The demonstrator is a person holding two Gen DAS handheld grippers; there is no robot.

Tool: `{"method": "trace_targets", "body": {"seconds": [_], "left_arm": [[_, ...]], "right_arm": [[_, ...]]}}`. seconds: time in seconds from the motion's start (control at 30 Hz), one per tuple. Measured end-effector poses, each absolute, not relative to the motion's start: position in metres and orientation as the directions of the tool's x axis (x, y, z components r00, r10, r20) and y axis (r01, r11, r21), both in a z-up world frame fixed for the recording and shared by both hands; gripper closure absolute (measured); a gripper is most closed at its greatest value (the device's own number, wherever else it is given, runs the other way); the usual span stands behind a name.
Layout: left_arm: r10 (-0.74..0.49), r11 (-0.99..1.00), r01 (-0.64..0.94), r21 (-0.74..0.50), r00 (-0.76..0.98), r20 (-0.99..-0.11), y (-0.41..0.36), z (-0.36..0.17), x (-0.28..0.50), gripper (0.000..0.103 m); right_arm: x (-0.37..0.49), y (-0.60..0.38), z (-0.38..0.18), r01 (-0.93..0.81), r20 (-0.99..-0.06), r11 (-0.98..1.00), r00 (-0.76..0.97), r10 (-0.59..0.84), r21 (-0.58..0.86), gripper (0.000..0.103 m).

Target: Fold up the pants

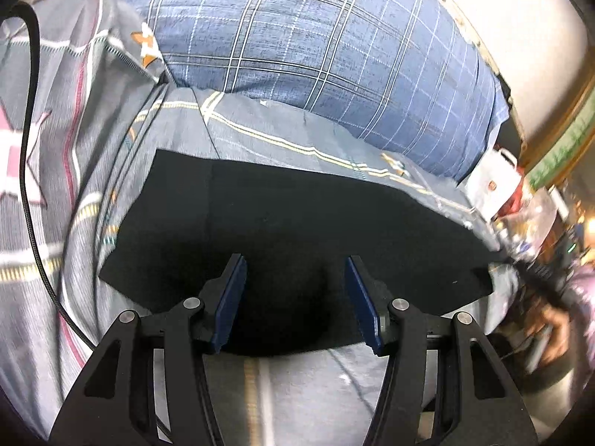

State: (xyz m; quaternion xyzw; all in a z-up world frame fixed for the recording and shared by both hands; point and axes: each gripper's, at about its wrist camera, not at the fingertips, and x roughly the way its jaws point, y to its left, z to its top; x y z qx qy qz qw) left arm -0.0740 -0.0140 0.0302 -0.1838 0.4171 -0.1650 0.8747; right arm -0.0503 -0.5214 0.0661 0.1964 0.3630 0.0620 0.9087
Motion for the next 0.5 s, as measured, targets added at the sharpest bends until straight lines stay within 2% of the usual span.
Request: {"method": "trace_targets", "body": {"seconds": [0.03,0.13,0.2,0.23,0.27,0.3,0.5], "left_arm": [[-0.45,0.87,0.129,-0.476,0.599,-0.662,-0.013,0.031,-0.077,0.034],[-0.457,0.856,0.101,-0.506,0.604,-0.653,-0.006,0.031,-0.086,0.031],[-0.455,0.85,0.076,-0.521,0.603,-0.655,0.0,0.028,-0.09,0.031],[-0.455,0.846,0.062,-0.53,0.603,-0.655,0.003,0.026,-0.091,0.031],[-0.458,0.838,0.046,-0.544,0.6,-0.656,0.006,0.024,-0.092,0.03],[-0.464,0.829,0.03,-0.559,0.595,-0.656,0.009,0.02,-0.092,0.029],[-0.454,0.79,-0.05,-0.612,0.623,-0.637,0.014,0.016,-0.09,0.028]], "right_arm": [[-0.049,-0.522,0.057,0.045,-0.643,0.909,0.721,0.258,0.415,0.099],[-0.044,-0.517,0.035,0.109,-0.663,0.862,0.688,0.294,0.495,0.093],[-0.054,-0.506,0.034,0.068,-0.641,0.844,0.684,0.348,0.531,0.071],[-0.059,-0.497,0.036,0.032,-0.629,0.841,0.679,0.378,0.54,0.064],[-0.064,-0.484,0.038,-0.02,-0.618,0.839,0.667,0.416,0.544,0.05],[-0.066,-0.475,0.039,-0.051,-0.615,0.84,0.657,0.436,0.541,0.045],[-0.055,-0.395,0.029,-0.26,-0.589,0.766,0.512,0.626,0.588,0.045]]}}
